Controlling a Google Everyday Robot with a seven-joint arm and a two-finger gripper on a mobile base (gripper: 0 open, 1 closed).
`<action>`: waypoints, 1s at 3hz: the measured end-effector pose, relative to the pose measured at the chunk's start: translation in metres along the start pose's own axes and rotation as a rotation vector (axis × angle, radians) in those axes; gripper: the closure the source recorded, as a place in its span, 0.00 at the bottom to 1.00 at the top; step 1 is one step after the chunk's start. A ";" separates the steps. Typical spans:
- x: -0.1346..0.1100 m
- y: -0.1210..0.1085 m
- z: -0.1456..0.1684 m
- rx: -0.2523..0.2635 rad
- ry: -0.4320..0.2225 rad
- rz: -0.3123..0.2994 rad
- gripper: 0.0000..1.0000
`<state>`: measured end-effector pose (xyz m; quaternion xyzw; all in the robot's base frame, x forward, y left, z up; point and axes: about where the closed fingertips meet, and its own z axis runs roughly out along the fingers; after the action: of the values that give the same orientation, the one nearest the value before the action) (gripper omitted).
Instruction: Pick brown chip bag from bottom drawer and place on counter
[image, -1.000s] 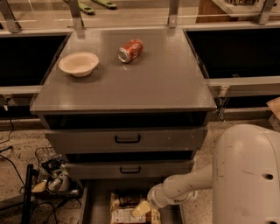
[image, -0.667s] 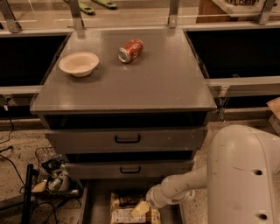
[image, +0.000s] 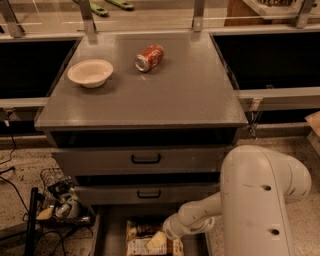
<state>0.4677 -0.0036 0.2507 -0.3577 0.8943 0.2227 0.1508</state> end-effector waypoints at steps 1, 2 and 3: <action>0.000 -0.006 0.017 -0.011 0.016 0.012 0.00; 0.002 -0.016 0.050 -0.016 0.046 0.017 0.00; 0.002 -0.016 0.050 -0.016 0.046 0.017 0.00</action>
Offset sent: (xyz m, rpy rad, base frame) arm 0.0197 0.0103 -0.0384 -0.0106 0.0468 -0.0006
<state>0.4826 0.0101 0.2026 -0.3561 0.8987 0.2230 0.1255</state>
